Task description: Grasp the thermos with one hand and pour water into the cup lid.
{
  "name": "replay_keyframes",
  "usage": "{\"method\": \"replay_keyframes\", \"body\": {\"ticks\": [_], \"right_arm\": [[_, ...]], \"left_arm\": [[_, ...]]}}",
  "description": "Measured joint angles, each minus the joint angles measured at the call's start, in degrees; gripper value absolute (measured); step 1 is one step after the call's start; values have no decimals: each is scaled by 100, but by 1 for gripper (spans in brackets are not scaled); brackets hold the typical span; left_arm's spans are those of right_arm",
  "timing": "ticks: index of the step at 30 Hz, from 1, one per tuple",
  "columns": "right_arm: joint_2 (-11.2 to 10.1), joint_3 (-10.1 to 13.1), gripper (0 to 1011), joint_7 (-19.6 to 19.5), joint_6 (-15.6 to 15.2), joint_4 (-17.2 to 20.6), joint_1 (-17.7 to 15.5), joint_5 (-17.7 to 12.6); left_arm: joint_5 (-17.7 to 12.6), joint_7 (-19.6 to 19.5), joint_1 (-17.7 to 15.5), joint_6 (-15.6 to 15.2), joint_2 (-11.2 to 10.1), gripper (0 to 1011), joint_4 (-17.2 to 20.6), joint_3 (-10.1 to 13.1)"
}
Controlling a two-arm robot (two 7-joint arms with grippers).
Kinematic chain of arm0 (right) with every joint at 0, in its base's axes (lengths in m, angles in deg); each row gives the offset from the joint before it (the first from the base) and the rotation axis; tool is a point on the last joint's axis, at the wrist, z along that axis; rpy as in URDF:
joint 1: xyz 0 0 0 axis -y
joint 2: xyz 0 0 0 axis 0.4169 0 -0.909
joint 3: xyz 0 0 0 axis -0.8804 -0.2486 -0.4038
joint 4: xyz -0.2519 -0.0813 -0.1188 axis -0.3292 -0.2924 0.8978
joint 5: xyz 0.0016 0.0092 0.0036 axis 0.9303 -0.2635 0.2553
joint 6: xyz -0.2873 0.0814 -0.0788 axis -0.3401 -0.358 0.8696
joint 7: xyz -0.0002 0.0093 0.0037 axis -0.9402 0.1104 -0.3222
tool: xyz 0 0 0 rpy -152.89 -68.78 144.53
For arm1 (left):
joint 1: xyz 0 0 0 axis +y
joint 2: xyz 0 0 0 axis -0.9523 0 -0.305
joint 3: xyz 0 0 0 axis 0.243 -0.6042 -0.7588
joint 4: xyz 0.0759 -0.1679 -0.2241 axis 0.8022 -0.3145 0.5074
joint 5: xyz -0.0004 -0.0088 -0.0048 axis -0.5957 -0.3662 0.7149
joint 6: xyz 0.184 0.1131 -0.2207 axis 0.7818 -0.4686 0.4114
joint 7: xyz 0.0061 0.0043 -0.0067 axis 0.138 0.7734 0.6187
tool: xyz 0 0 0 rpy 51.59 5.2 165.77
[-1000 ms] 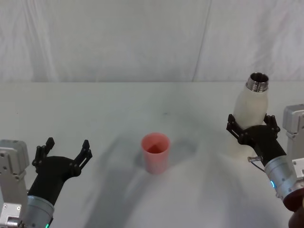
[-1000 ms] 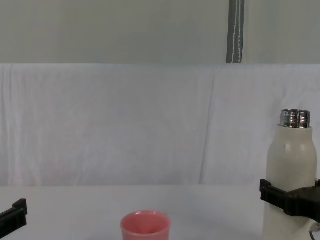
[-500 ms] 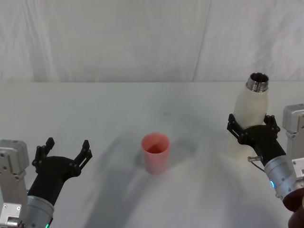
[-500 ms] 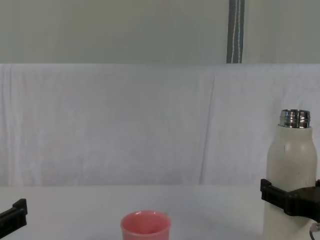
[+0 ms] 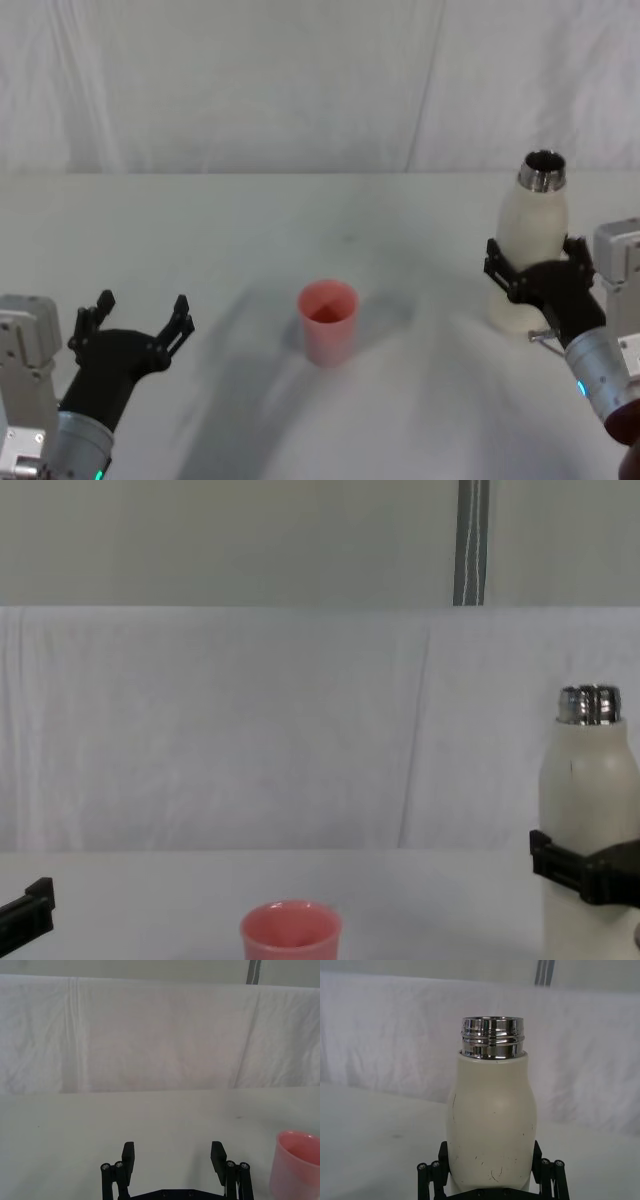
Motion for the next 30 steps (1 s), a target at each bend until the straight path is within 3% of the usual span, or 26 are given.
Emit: {"method": "replay_keyframes", "body": {"ticks": [5,9,19,30], "right_arm": [[-197,-155,947,-220,-105,319,-84,661],[-251,-174,947,-294,-174,517,-125,969],[-214,-124,948,-194,-141,590,-112,1059],[-361,-312,948,-116,-1,413,174,1524]], "left_arm": [[0,0,0,0,0,1001,0,0],[0,0,0,0,0,1001,0,0],[0,0,0,0,0,1001,0,0],[0,0,0,0,0,1001,0,0]]}}
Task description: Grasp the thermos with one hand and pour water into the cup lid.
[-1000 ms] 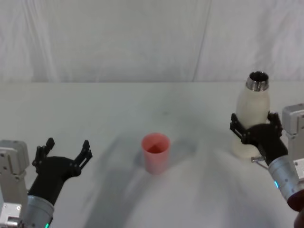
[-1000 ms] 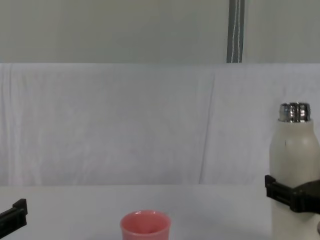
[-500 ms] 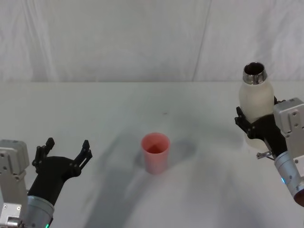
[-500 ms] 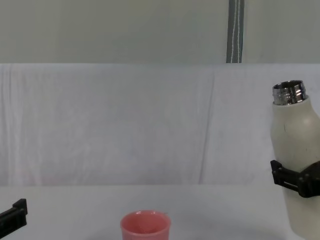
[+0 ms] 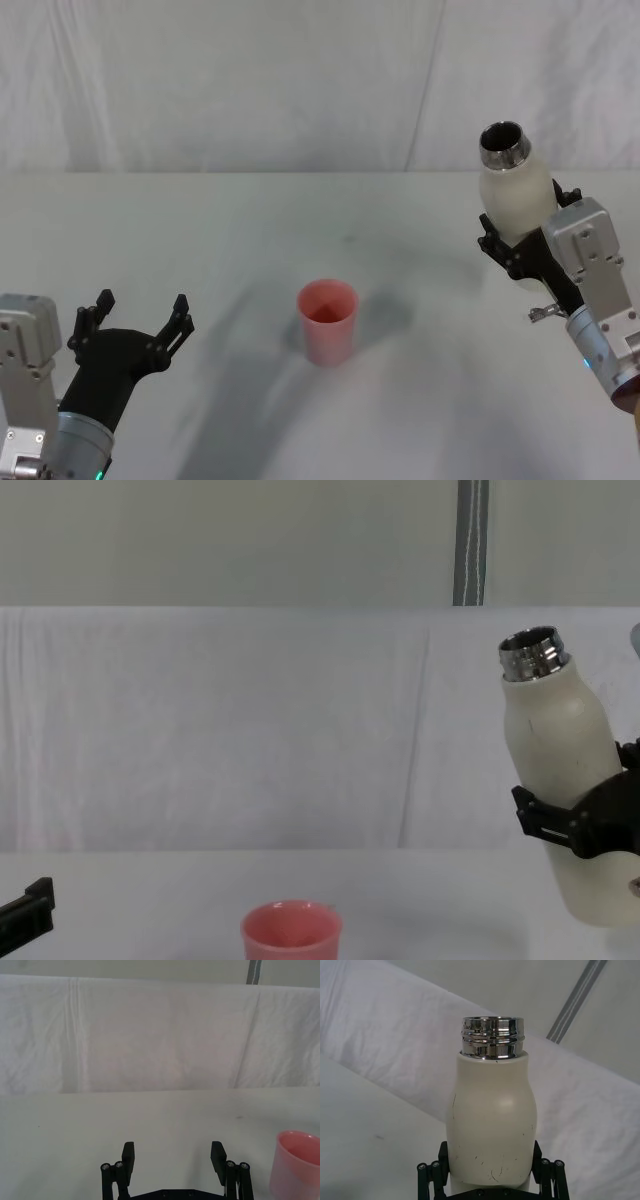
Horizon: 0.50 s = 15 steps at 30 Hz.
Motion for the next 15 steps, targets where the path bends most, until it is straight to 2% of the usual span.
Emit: {"method": "replay_keyframes", "body": {"ticks": [4,15], "right_arm": [[-23,-22,948,-3,130,-45,37,52],[-135,-92,948,71,212,-186,221,193]], "left_arm": [[0,0,0,0,0,1001,0,0],[0,0,0,0,0,1001,0,0]]}}
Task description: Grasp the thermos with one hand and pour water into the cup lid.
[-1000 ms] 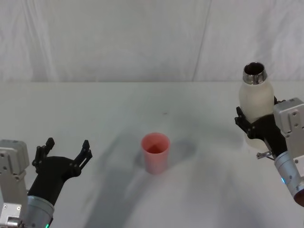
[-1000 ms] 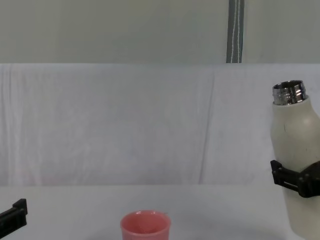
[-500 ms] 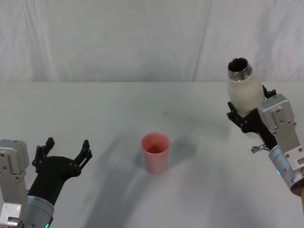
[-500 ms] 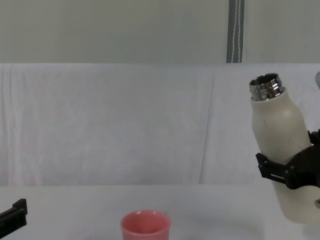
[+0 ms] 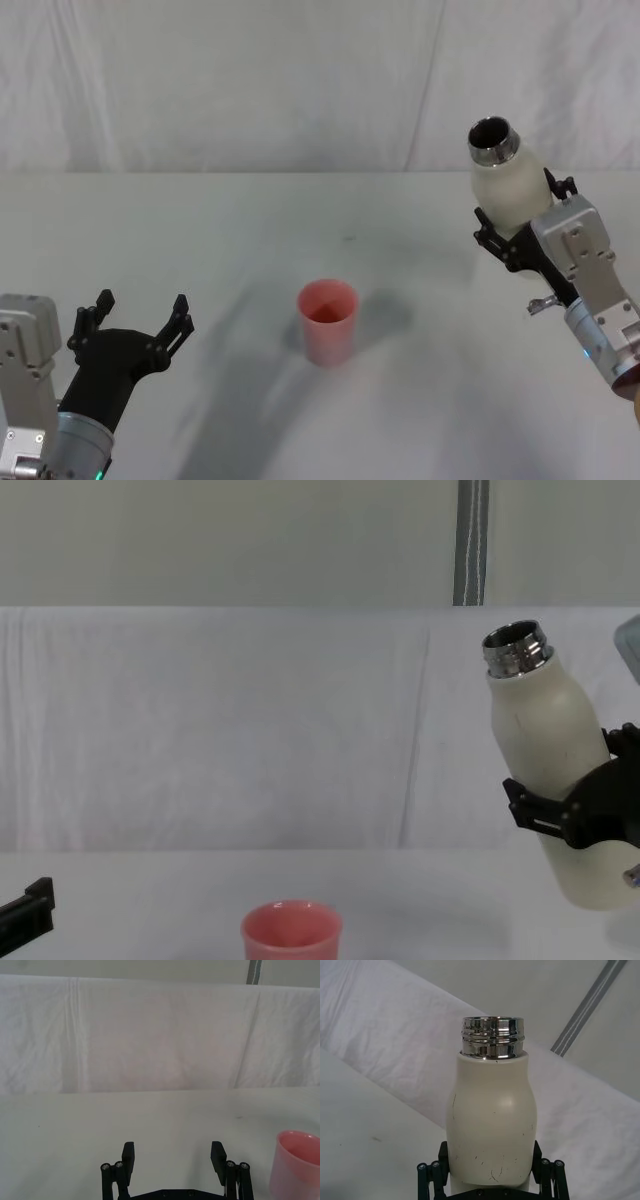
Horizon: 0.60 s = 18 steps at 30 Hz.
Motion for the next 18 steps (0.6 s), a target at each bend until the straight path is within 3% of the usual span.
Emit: {"method": "replay_keyframes", "body": {"ticks": [18], "right_arm": [[-140,-219,948,-40,56,-237,414,416]], "left_arm": [[0,0,0,0,0,1001,0,0]]}}
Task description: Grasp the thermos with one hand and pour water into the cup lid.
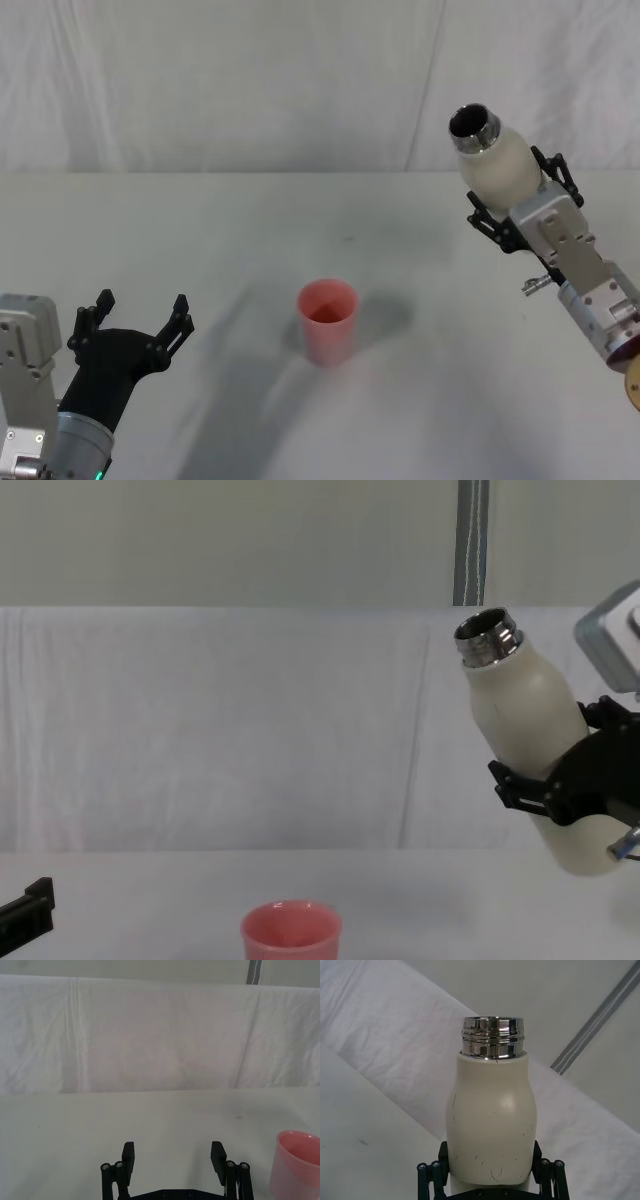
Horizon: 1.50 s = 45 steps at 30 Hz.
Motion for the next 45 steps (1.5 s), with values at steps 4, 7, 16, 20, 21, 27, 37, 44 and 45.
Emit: {"method": "replay_keyframes", "body": {"ticks": [4,7,16,20,21,27,37,44,45], "right_arm": [[-46,-78,947,32,7,-57,88,99],[-81,-153,948,43,10,-91,145,201],[-169,-359,948,46,-35,-119,246,481],[-201,-476,948,46,-75,-134,279,627],[-205,-504,948,42,-86,-142,286,660],[-214,-569,948,21,-116,-154,302,734],[-311,-753,948,20,-186,-159,384,1007],[-422,-953,948,20,-275,-143,455,1350],[-434,-973,948,26,-281,-140,461,1374]], "left_arm": [[0,0,0,0,0,1001,0,0],[0,0,0,0,0,1001,0,0],[0,0,0,0,0,1001,0,0],[0,0,0,0,0,1001,0,0],[0,0,0,0,0,1001,0,0],[0,0,0,0,0,1001,0,0],[0,0,0,0,0,1001,0,0],[0,0,0,0,0,1001,0,0],[0,0,0,0,0,1001,0,0]]}}
